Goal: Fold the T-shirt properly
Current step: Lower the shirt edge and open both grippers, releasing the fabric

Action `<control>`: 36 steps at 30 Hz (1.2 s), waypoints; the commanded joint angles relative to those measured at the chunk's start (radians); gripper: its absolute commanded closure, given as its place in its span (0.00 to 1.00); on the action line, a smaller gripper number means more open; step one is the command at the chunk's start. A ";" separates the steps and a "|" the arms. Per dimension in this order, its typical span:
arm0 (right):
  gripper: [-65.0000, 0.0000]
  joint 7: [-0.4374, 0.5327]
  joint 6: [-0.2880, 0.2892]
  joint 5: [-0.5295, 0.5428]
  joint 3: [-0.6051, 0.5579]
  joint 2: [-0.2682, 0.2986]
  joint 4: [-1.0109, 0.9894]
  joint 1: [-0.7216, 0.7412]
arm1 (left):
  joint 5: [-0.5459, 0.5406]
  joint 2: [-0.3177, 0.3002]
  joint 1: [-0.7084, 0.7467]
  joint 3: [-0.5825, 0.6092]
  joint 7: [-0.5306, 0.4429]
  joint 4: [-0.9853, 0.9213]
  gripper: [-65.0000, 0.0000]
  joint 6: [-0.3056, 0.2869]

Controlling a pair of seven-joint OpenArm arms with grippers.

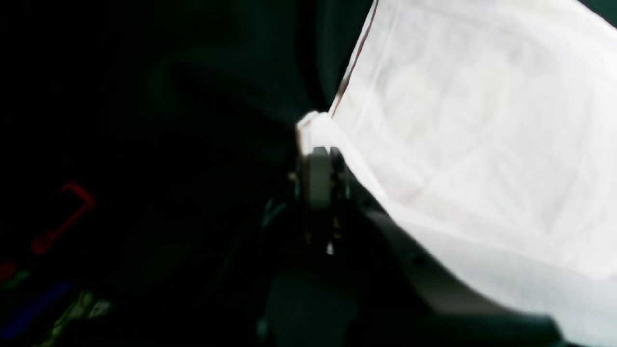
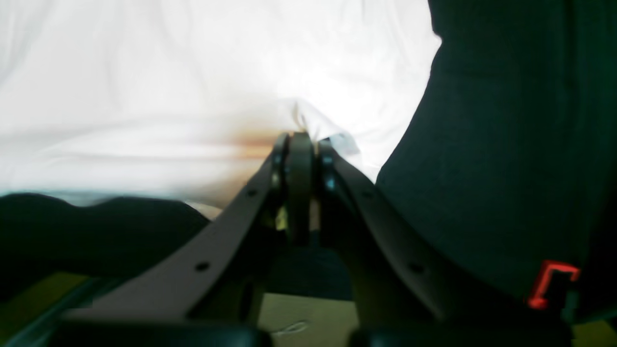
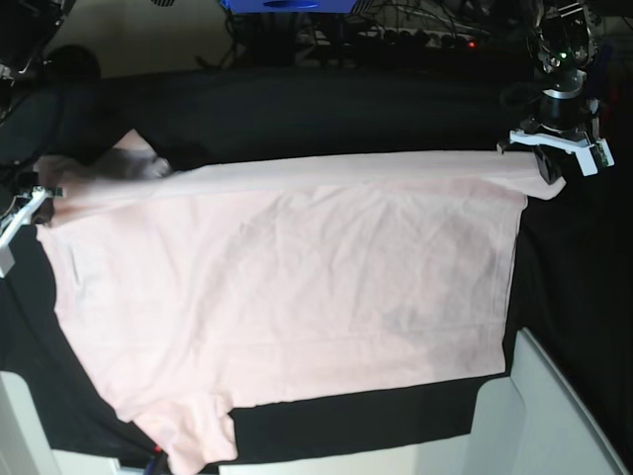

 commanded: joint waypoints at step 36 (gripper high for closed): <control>0.52 0.220 -0.099 -0.005 -0.142 0.107 -0.432 0.293 | 0.251 0.000 -0.407 0.046 0.101 -0.285 0.95 0.007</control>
